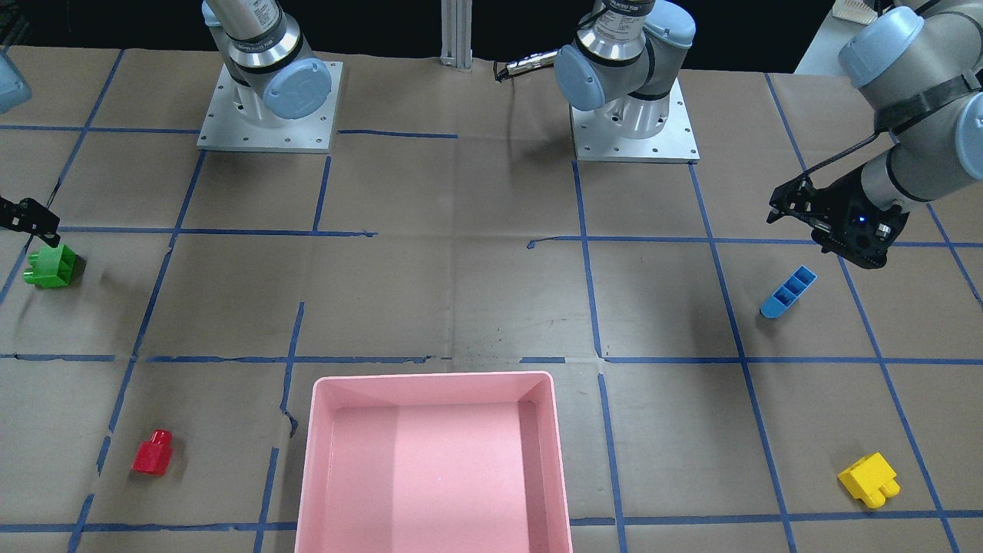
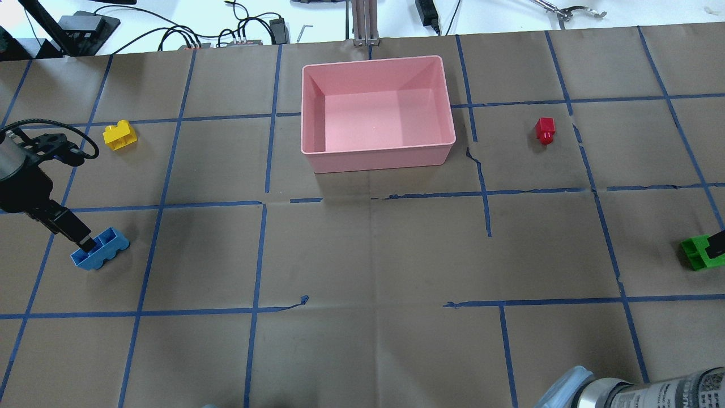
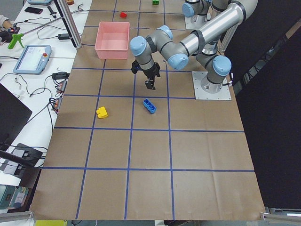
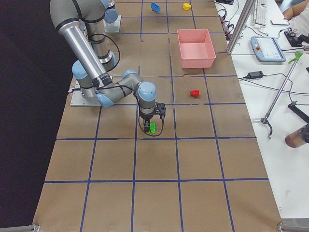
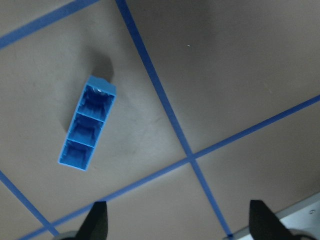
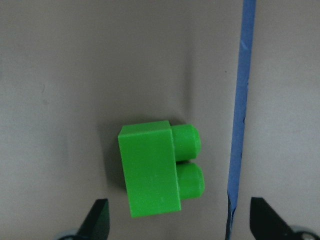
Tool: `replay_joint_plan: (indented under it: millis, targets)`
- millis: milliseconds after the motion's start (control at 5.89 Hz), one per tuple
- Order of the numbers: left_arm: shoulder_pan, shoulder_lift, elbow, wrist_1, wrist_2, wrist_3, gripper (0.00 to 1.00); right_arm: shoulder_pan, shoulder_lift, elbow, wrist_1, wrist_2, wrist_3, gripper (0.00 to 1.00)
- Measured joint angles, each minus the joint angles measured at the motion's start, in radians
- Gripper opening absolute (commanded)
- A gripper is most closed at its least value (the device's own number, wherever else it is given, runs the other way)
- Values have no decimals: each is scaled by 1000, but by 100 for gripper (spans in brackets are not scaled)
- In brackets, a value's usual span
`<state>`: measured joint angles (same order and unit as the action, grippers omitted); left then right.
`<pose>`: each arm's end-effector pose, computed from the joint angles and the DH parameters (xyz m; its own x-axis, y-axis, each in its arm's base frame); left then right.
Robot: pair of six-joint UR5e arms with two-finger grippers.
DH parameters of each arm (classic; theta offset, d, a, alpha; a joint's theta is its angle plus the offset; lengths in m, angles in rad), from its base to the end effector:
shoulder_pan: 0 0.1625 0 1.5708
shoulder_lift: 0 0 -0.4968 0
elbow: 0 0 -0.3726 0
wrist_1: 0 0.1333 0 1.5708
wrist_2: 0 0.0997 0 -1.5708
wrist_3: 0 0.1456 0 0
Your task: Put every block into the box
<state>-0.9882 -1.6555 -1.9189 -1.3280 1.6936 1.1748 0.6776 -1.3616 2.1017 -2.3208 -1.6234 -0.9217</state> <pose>0.1517 -0.4400 0.3405 -0.8231 0.5534 0.1279 0.5679 0.8023 0.1838 -0.2947 -0.3985 0.2528 -0.9988 -0.0289 0.0397 -0.0275 0.9990 0.0359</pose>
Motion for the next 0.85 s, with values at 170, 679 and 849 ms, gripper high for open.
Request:
replay_joint_plan:
  millis: [170, 679, 849]
  targets:
    - [28, -16, -77, 179, -5, 147, 96, 27, 17, 2, -22, 4, 22, 100]
    - [48, -137, -149, 405, -50, 289, 57, 60, 55, 1, -58, 45, 54, 100]
    - [52, -167, -143, 414, -54, 297, 5, 60, 67, 0, -84, 42, 53, 100]
